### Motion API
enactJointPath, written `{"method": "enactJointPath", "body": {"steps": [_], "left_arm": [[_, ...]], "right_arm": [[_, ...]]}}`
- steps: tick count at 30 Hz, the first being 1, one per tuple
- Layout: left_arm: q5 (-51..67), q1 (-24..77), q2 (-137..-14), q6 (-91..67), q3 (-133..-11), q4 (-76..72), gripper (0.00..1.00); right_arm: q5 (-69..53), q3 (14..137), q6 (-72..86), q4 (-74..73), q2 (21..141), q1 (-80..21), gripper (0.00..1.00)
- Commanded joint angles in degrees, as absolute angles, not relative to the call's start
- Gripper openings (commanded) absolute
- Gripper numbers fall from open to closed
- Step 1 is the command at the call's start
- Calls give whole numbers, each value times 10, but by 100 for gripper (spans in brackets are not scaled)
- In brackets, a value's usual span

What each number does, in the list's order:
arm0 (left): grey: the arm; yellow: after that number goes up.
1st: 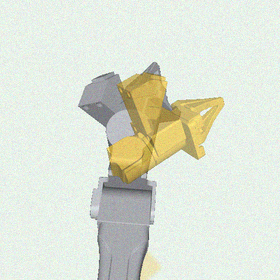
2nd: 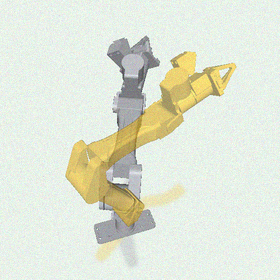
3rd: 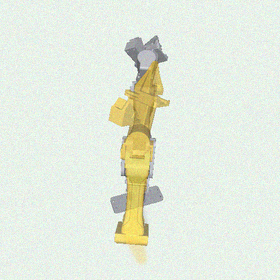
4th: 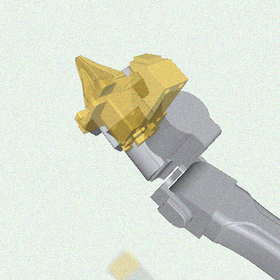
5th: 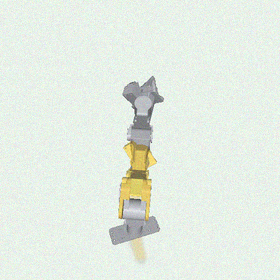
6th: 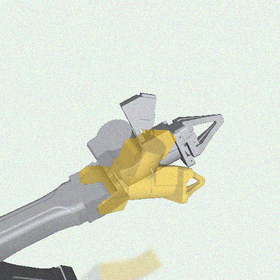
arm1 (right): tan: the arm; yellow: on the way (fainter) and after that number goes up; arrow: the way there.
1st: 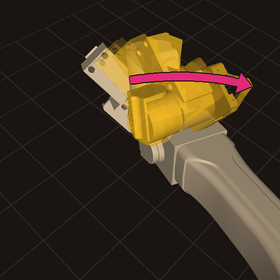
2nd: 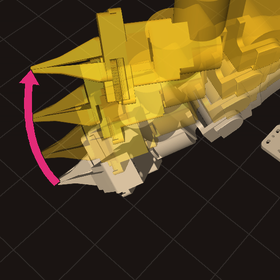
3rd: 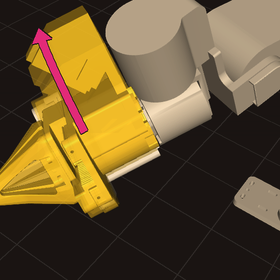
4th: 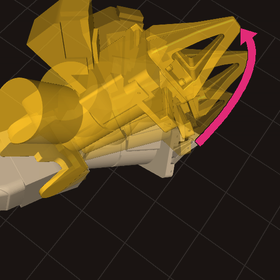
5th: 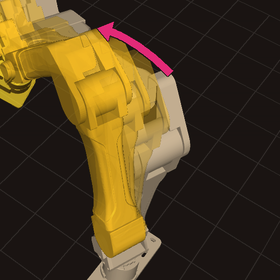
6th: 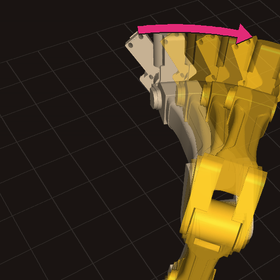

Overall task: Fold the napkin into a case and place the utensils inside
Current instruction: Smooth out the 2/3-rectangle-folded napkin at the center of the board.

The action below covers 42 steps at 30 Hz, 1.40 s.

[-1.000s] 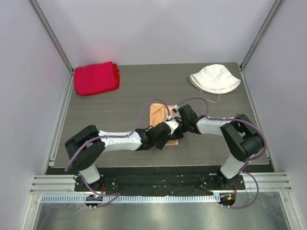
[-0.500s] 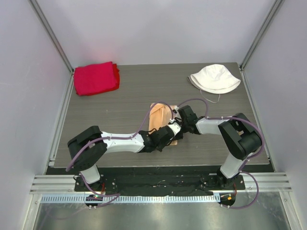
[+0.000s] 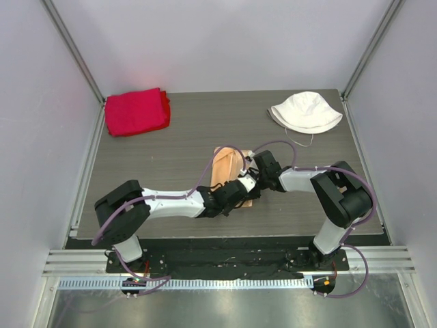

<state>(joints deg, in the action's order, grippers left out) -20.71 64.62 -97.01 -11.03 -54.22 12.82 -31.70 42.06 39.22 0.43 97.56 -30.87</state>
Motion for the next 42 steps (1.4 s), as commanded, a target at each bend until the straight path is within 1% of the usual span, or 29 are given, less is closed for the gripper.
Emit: {"method": "enactJointPath", "body": {"steps": [1, 9, 14, 21, 24, 27, 30, 31, 34, 36, 39, 42], "left_arm": [[-235, 653, -926, -101, -557, 127, 34], [-222, 655, -915, -89, -559, 162, 38], [-173, 655, -930, -88, -558, 183, 39], [-206, 656, -947, -84, -560, 181, 40], [-234, 656, -959, -82, -565, 183, 38], [-261, 661, -964, -76, -569, 178, 34], [-279, 662, -965, -71, -573, 167, 26], [-284, 662, -963, -71, -575, 166, 19], [-280, 663, -955, -69, -582, 156, 10], [-263, 663, -950, -71, -589, 154, 7], [-231, 663, -943, -76, -591, 138, 1], [-208, 663, -953, -82, -594, 128, 0]], "right_arm": [[-316, 415, 388, 15, 980, -308, 1], [-318, 416, 388, 15, 979, -307, 1], [-320, 415, 388, 15, 975, -307, 1], [-320, 413, 386, 14, 976, -307, 1], [-321, 413, 386, 14, 974, -308, 1], [-322, 411, 386, 13, 973, -308, 1], [-322, 411, 387, 13, 976, -308, 1], [-322, 412, 387, 13, 975, -308, 1], [-322, 414, 387, 12, 975, -308, 1], [-322, 414, 387, 11, 976, -308, 1], [-322, 413, 387, 11, 976, -308, 1], [-320, 412, 388, 11, 976, -308, 1]]}}
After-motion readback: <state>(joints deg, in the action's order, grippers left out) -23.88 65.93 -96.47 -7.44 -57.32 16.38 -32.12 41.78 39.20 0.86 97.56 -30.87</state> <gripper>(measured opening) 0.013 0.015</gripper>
